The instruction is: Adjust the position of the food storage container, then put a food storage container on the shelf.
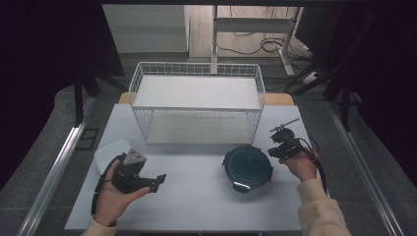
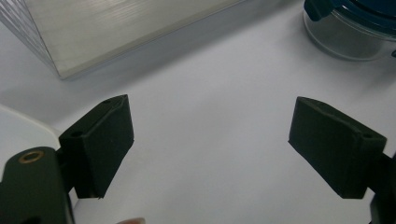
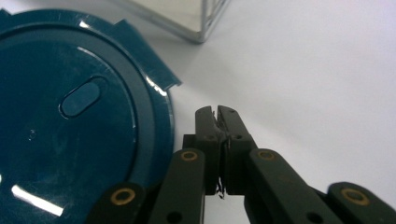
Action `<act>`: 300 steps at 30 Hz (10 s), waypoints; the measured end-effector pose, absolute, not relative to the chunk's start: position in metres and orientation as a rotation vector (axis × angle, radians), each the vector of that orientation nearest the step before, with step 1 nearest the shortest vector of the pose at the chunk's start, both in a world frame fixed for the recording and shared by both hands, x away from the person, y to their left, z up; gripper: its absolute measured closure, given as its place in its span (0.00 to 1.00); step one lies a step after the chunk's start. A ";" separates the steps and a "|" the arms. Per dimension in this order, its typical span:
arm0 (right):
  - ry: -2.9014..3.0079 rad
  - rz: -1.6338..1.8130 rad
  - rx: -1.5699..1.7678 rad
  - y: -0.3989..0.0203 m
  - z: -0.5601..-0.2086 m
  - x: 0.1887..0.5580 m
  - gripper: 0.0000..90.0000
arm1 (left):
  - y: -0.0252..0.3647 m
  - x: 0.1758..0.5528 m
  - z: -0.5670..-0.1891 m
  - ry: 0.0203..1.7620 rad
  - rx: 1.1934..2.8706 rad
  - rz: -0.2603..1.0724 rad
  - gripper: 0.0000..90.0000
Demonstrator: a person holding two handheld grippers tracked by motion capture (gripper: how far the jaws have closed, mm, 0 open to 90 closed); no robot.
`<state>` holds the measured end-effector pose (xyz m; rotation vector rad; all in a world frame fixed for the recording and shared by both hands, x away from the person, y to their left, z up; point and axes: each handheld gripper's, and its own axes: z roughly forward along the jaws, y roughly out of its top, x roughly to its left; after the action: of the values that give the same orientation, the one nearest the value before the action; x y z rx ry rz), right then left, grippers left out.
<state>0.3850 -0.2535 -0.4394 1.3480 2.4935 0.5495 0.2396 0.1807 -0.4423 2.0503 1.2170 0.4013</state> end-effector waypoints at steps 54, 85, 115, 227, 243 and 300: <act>2.693 0.575 1.017 -0.155 -0.452 0.355 1.00 | 0.170 0.246 -0.453 1.213 2.102 0.373 0.15; 2.576 0.912 1.074 -0.182 -0.434 0.321 1.00 | 0.174 0.242 -0.454 1.214 2.085 0.365 0.16; 2.414 1.142 1.269 -0.241 -0.447 0.283 0.19 | 0.176 0.243 -0.455 1.212 2.027 0.328 0.15; 2.430 1.494 1.878 -0.199 -0.496 0.285 0.40 | 0.111 0.271 -0.513 1.374 1.668 -0.471 0.36; 2.412 1.513 1.798 -0.199 -0.486 0.281 0.43 | 0.113 0.266 -0.505 1.371 1.648 -0.442 0.41; 2.470 1.584 1.473 -0.169 -0.420 0.303 0.43 | 0.141 0.273 -0.431 1.269 1.651 -0.211 0.42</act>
<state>0.3029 -0.1690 -0.4195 1.4731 2.4705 1.5838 0.2729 0.1412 -0.4308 1.6505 1.2687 -0.2115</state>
